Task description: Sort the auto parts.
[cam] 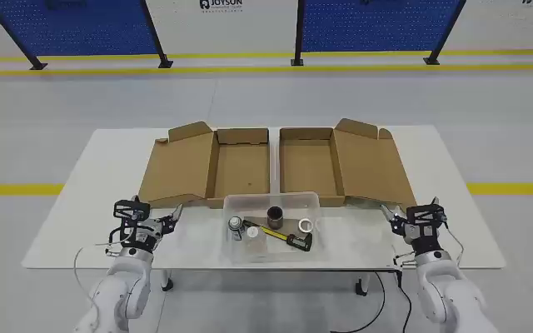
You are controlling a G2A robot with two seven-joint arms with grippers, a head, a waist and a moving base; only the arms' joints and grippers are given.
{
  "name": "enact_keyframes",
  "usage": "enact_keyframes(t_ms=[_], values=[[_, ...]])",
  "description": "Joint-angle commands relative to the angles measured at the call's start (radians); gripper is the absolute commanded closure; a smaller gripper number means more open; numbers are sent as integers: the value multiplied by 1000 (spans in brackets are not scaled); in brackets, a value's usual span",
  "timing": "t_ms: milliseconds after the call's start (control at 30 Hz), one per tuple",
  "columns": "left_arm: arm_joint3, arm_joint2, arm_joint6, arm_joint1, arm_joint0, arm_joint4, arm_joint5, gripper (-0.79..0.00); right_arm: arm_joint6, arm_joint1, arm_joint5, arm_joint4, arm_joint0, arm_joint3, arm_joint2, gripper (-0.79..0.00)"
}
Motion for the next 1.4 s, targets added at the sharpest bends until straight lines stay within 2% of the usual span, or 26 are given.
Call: enact_keyframes(t_ms=[0, 433, 567, 700, 900, 1033, 1167, 1367], values=[[0, 0, 0, 0, 0, 0, 0, -784, 0, 0, 0, 0, 0, 0, 0, -785], [0, 0, 0, 0, 0, 0, 0, -785, 0, 0, 0, 0, 0, 0, 0, -785], [-34, 14, -18, 0, -25, 10, -35, -785, 0, 0, 0, 0, 0, 0, 0, -785], [-87, 47, -52, 0, -53, 1, -126, -785, 0, 0, 0, 0, 0, 0, 0, -785], [-166, 98, -142, 8, -87, -38, -372, -785, 0, 0, 0, 0, 0, 0, 0, -785], [-191, 118, -191, 14, -101, -68, -500, -785, 0, 0, 0, 0, 0, 0, 0, -785], [-188, 140, -227, 18, -111, -76, -571, -785, 0, 0, 0, 0, 0, 0, 0, -785], [-133, 211, -251, 16, -137, -47, -571, -785, 0, 0, 0, 0, 0, 0, 0, -785]])
